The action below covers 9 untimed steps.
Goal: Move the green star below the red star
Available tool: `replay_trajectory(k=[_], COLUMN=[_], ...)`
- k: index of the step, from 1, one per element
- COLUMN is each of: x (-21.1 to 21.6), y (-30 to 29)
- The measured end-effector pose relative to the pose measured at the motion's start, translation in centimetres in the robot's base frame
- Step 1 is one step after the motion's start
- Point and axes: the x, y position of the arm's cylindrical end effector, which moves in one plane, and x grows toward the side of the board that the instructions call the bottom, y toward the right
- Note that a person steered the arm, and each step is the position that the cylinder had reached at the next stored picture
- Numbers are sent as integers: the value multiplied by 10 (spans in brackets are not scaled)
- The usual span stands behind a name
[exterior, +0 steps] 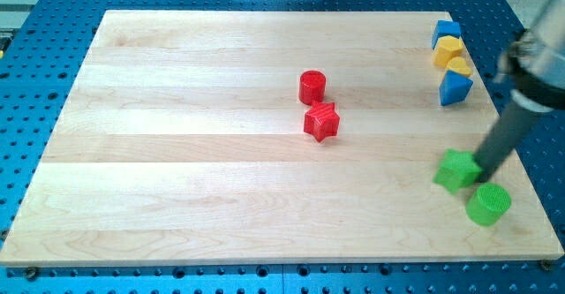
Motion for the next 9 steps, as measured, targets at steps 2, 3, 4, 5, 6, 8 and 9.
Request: replay_trajectory(k=[2, 3, 4, 5, 6, 8, 9], x=[9, 23, 44, 50, 19, 10, 1], y=[-68, -90, -84, -136, -142, -130, -134])
